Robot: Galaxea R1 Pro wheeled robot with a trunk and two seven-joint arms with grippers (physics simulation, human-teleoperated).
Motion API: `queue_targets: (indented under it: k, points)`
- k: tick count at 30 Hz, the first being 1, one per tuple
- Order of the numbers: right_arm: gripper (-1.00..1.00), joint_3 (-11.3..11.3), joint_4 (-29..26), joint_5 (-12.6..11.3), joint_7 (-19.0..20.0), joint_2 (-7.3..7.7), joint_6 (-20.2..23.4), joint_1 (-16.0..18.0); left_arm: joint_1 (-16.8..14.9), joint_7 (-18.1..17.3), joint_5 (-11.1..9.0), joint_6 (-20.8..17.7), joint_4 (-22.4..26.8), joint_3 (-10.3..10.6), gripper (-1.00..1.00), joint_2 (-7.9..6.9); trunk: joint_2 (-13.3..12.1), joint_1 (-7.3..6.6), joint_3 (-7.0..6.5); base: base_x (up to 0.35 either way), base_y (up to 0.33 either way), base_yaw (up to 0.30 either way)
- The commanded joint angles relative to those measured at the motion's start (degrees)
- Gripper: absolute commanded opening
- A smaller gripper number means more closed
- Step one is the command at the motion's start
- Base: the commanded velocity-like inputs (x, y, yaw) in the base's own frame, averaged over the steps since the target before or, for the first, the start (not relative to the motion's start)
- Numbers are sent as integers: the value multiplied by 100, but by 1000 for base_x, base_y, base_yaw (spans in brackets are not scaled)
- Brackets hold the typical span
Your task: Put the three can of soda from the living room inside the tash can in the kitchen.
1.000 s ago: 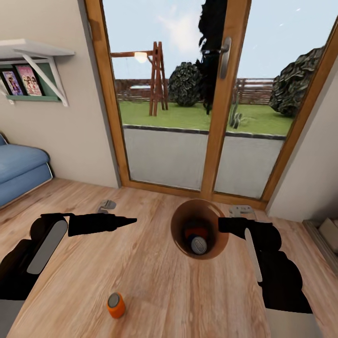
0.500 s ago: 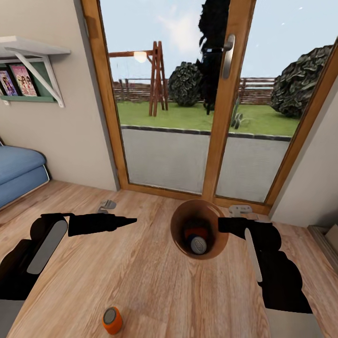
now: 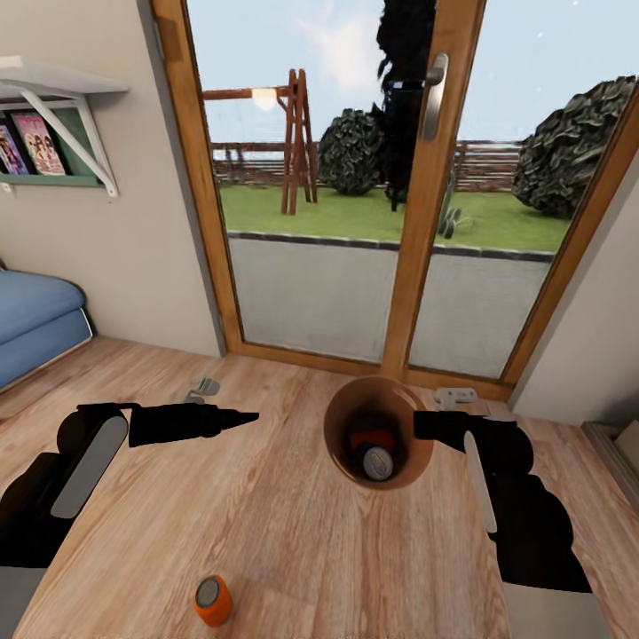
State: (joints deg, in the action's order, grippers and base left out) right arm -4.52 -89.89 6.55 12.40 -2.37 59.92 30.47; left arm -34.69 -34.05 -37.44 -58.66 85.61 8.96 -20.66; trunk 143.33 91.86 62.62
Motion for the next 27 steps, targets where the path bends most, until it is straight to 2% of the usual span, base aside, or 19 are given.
queue_targets:
  k: [1,27]
  points:
    - [-100,-2,-3,-110,34,-1,8,3,1,1,-1,1,0,0,100,0,1,-1,9,0,0,0]
    - [-100,-5,-3,-110,34,-5,8,3,-3,-5,-2,4,-9,0,100,0,1,-1,252,0,0,0]
